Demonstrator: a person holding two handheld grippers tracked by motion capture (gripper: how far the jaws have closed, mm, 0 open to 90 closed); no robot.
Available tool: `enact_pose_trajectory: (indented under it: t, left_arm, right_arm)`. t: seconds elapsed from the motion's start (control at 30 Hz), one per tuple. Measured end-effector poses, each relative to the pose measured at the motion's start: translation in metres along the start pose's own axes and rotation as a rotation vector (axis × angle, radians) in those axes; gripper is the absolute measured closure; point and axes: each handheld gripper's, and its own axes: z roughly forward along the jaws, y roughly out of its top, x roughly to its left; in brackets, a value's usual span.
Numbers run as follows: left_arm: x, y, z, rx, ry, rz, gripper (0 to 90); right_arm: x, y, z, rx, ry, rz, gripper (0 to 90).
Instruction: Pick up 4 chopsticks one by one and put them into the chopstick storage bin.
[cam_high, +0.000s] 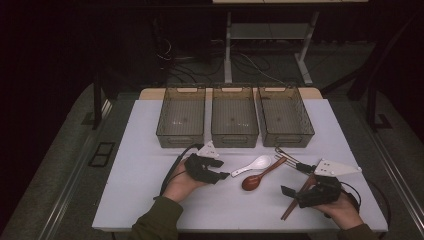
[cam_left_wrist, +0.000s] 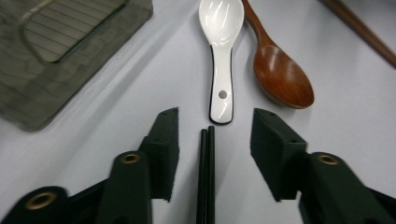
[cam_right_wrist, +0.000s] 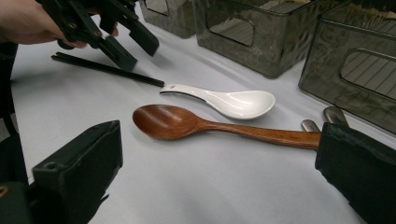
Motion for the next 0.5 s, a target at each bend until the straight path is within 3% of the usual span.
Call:
enact_pose_trajectory:
  t: [0.23, 0.5]
  left_arm:
    - [0.002, -0.009, -0.029, -0.064, 0.021, -0.027, 37.6]
    - [0.007, -0.03, -0.057, -0.075, 0.057, -0.052, 25.8]
  right_arm:
    - [0.0, -0.001, 0.002, 0.011, -0.006, -0.005, 1.0]
    - [-0.003, -0.001, 0.002, 0.039, -0.029, 0.015, 1.0]
